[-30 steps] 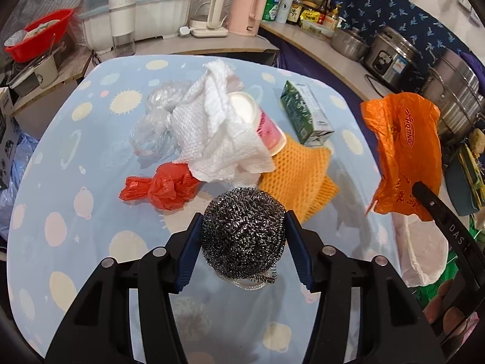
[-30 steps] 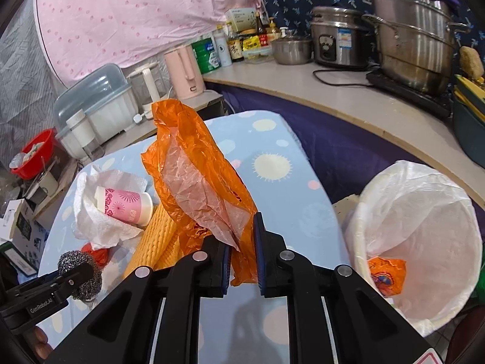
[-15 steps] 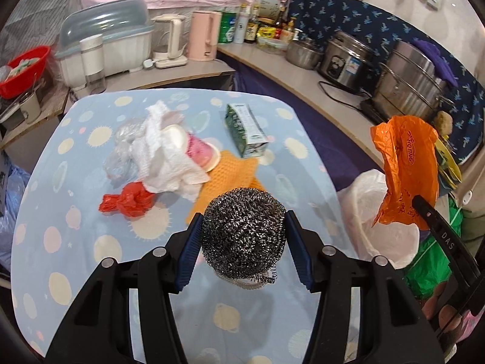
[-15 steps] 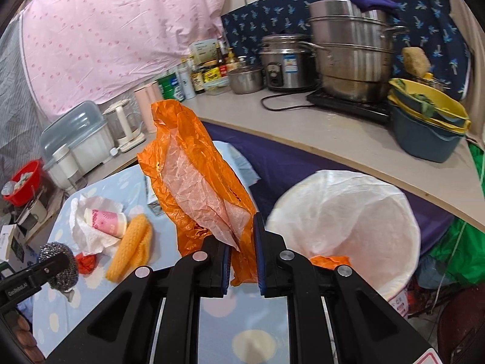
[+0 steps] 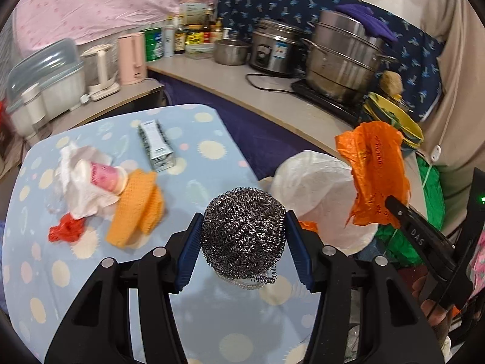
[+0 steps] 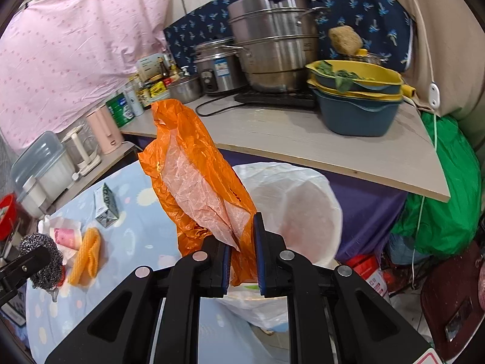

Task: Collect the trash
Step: 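Carry the scrubber and thin orange bag over the white trash bin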

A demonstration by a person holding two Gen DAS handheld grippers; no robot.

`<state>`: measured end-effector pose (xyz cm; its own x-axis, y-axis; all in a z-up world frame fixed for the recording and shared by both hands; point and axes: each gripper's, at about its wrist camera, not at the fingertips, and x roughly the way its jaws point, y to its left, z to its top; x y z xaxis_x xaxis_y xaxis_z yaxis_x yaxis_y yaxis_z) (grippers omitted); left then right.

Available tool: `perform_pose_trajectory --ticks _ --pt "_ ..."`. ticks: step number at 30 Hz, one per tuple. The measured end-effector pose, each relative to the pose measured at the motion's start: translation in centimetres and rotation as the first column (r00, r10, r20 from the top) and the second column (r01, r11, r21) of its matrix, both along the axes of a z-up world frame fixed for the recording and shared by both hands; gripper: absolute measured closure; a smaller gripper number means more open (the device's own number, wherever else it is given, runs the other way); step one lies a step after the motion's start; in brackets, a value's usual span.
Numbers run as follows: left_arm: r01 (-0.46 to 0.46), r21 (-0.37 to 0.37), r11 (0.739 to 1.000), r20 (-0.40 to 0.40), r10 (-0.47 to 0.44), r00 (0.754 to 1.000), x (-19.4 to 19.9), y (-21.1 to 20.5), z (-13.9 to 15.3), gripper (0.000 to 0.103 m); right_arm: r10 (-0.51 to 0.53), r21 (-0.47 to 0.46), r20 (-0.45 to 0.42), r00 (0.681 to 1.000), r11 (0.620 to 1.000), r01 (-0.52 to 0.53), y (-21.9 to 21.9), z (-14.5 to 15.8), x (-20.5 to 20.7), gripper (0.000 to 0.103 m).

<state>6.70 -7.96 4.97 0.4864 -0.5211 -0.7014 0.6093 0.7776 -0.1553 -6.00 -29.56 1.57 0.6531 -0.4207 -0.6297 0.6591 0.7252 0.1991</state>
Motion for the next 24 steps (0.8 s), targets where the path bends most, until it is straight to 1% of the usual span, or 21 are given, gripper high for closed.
perform_pose_trajectory --ticks 6,14,24 --pt "0.076 0.020 0.997 0.021 -0.076 0.997 -1.5 -4.0 0.0 0.052 -0.040 0.015 -0.007 0.999 0.999 0.040 -1.8 -0.8 -1.5 0.090" --pt "0.146 0.056 0.988 0.044 -0.149 0.988 -2.8 -9.0 -0.4 0.052 -0.071 0.034 -0.018 0.997 0.997 0.071 -3.9 -1.8 -2.1 0.090" --pt "0.175 0.111 0.978 0.051 -0.181 0.982 -2.8 -13.8 -2.1 0.052 -0.086 0.053 -0.035 0.996 0.995 0.088 -6.0 -2.8 -1.7 0.090"
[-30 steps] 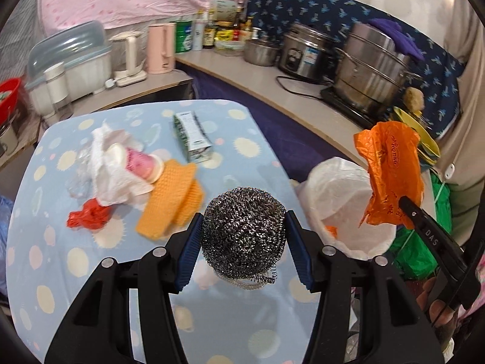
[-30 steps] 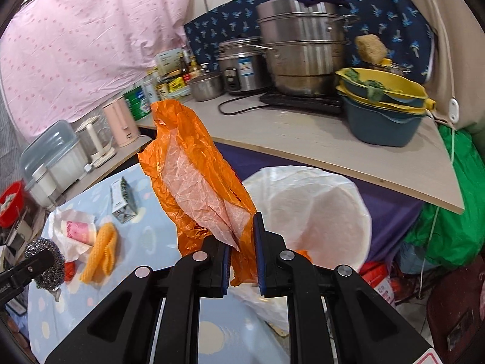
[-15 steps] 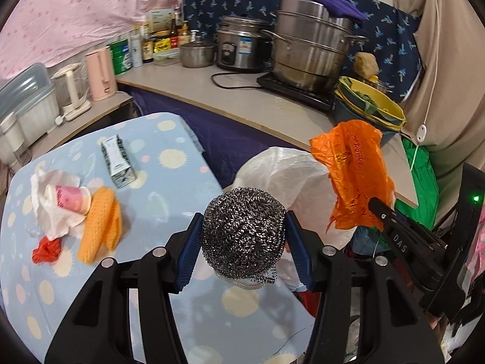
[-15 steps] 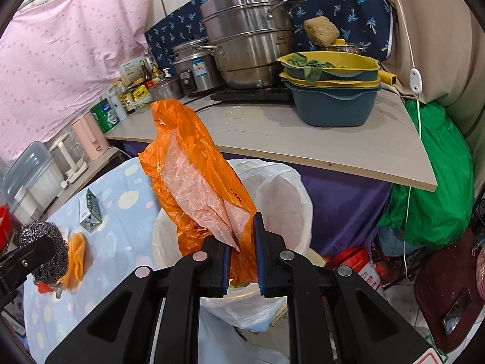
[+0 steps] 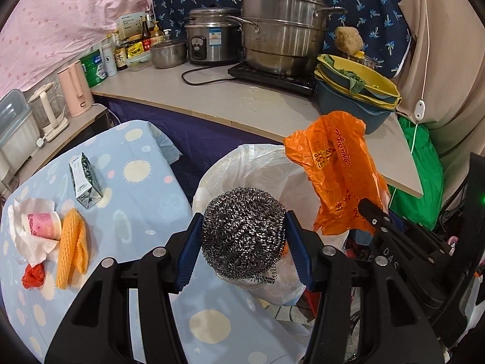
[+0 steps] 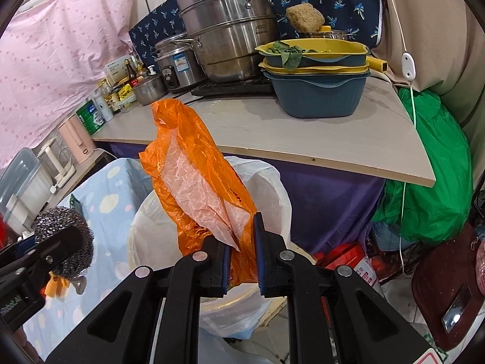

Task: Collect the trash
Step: 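Carry the scrubber and thin orange bag over the white trash bin, then open both grippers to drop the scrubber and bag into the bin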

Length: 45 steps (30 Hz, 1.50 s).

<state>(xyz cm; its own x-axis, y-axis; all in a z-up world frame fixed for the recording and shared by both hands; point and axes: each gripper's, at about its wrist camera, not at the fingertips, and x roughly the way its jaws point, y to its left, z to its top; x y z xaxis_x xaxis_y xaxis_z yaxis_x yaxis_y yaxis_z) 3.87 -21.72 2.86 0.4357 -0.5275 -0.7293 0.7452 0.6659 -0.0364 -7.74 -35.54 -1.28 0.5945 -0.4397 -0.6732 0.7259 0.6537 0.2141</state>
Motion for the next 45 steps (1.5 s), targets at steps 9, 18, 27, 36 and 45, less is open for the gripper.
perform_pose_trajectory --ticks 9,18,27,36,45 --pt "0.011 0.045 0.999 -0.003 -0.011 1.000 0.6 -2.6 -1.7 0.051 -0.003 0.019 -0.016 1.000 1.000 0.004 -0.6 -0.9 0.7 0.090" --pt "-0.011 0.044 0.999 0.024 0.010 1.000 1.0 -3.6 -2.2 0.035 -0.038 0.008 0.002 0.999 0.999 0.038 -1.0 -0.8 0.8 0.065" --pt "-0.031 0.029 0.999 0.051 0.030 0.998 1.4 -3.6 -1.6 0.023 -0.051 -0.004 0.026 0.998 0.999 0.051 -1.1 0.1 0.4 0.058" --pt "-0.040 0.024 0.999 0.042 0.039 0.998 1.6 -3.1 -1.5 0.023 -0.048 -0.012 0.029 0.998 0.999 0.048 -0.8 0.4 0.3 0.055" --pt "-0.048 0.025 0.999 0.029 0.047 0.998 1.7 -2.3 -1.4 0.023 -0.036 -0.019 0.031 0.999 0.999 0.037 0.0 0.7 0.4 0.054"
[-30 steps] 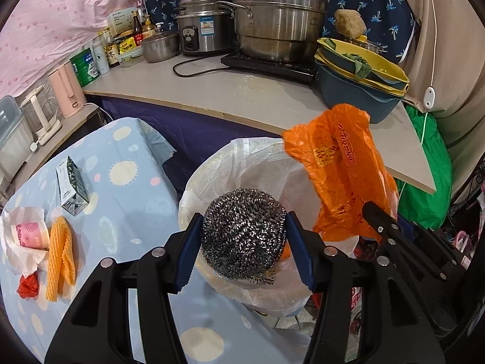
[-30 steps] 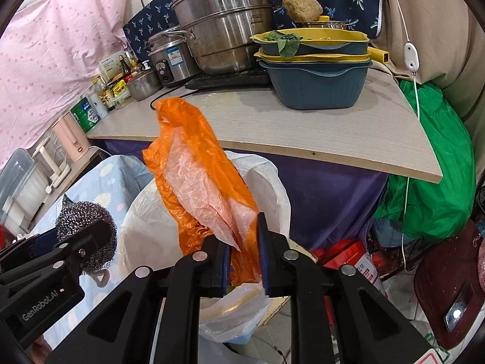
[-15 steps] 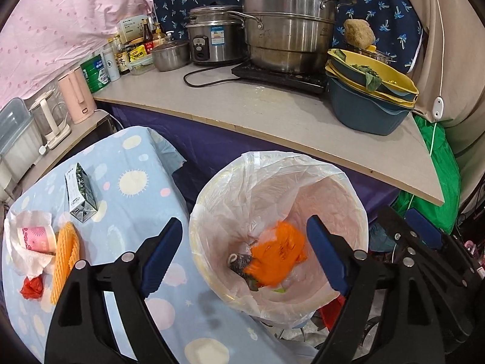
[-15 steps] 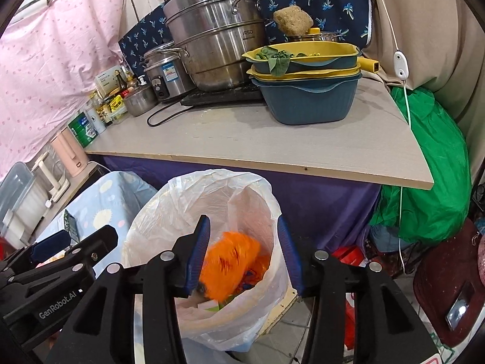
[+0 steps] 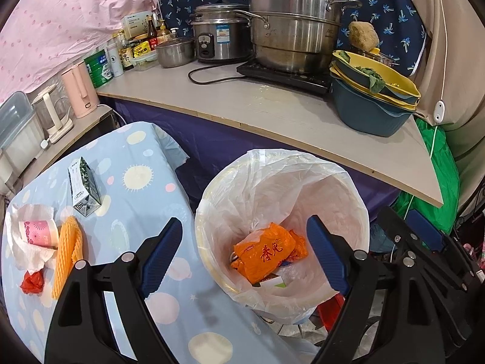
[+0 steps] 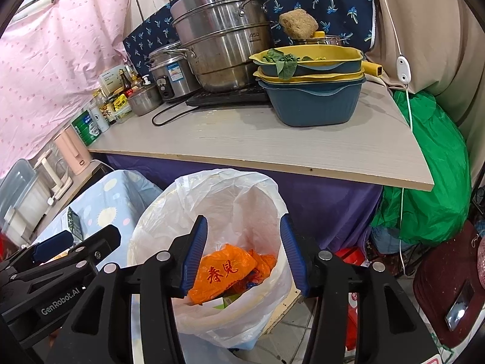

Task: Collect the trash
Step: 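Open both grippers to drop the scrubber and bag into the bin, then move both open grippers back over the remaining trash on the table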

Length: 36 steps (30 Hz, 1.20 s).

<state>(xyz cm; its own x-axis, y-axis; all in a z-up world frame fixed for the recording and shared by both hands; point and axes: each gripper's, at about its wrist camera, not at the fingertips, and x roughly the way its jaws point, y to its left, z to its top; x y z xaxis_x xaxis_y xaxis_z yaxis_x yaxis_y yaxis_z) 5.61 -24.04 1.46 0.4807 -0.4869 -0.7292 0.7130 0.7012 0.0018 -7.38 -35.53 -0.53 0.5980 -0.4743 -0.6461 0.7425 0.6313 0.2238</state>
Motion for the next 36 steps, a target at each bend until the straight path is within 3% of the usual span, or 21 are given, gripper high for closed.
perform_pose_trajectory --ticks 15,36 --pt "-0.050 -0.011 0.999 -0.023 0.050 0.998 1.0 3.6 0.7 0.023 0.052 -0.029 0.005 0.999 0.998 -0.052 3.0 1.5 1.1 0.054" --pt "-0.229 0.028 0.973 -0.079 0.231 0.970 4.9 15.3 -1.1 0.023 0.253 -0.027 -0.049 0.966 0.967 -0.255 13.0 0.7 7.2 0.052"
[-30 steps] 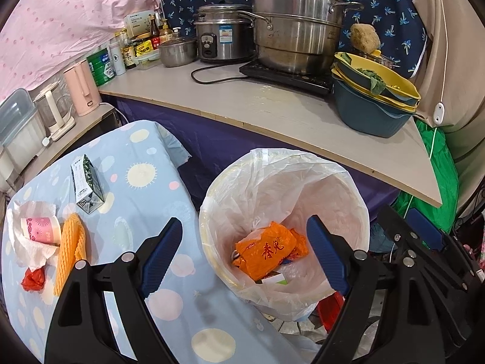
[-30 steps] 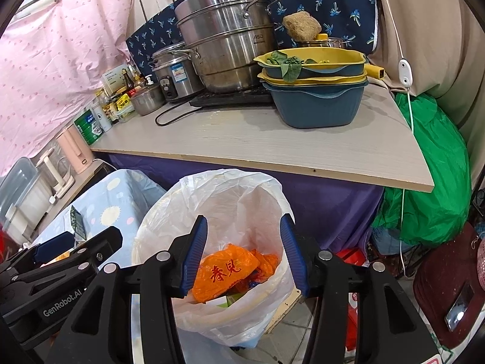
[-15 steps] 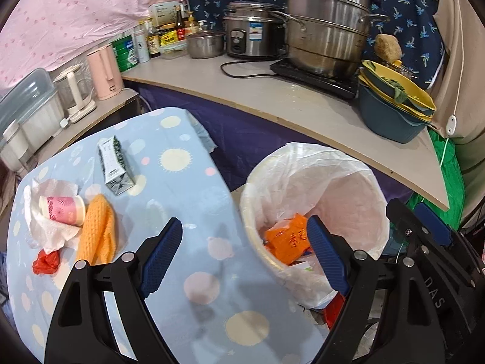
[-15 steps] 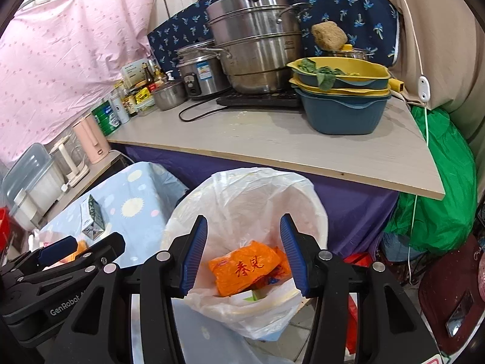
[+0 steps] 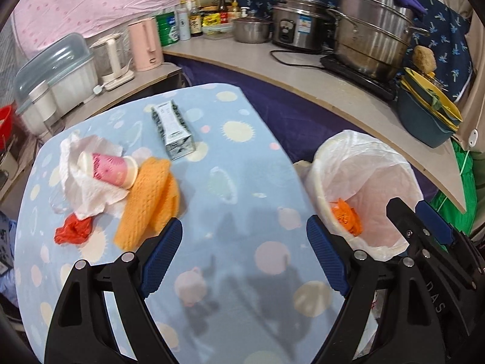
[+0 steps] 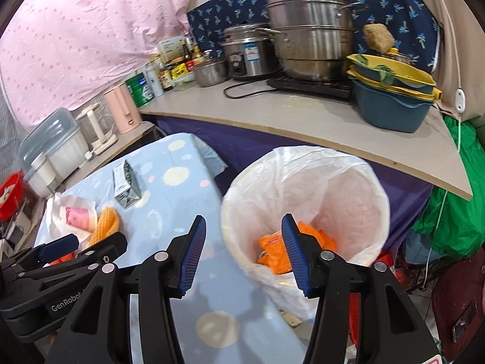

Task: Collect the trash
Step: 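Move both open grippers back over the remaining trash on the table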

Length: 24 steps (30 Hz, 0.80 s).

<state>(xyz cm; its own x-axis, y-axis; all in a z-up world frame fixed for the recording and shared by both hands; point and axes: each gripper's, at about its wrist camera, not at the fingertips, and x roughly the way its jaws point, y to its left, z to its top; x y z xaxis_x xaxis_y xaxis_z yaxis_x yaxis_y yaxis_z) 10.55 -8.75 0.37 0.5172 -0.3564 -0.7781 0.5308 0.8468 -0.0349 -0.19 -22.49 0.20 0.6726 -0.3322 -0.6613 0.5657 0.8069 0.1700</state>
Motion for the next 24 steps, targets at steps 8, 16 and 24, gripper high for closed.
perform_pose_trajectory --ticks 8,16,24 --pt "-0.102 0.019 0.995 -0.046 0.103 0.994 2.3 5.2 -1.9 0.022 0.100 0.001 -0.043 0.994 0.995 -0.100 4.1 -1.4 2.9 0.052" --pt "-0.247 0.046 0.968 -0.090 0.250 0.964 5.2 11.8 -4.6 0.018 0.175 0.010 -0.082 0.981 0.985 -0.175 7.2 -2.9 5.7 0.048" --pt "-0.378 0.049 0.925 -0.114 0.381 0.918 8.5 17.8 -6.0 0.015 0.245 0.034 -0.115 0.963 0.969 -0.243 9.6 -4.5 9.3 0.047"
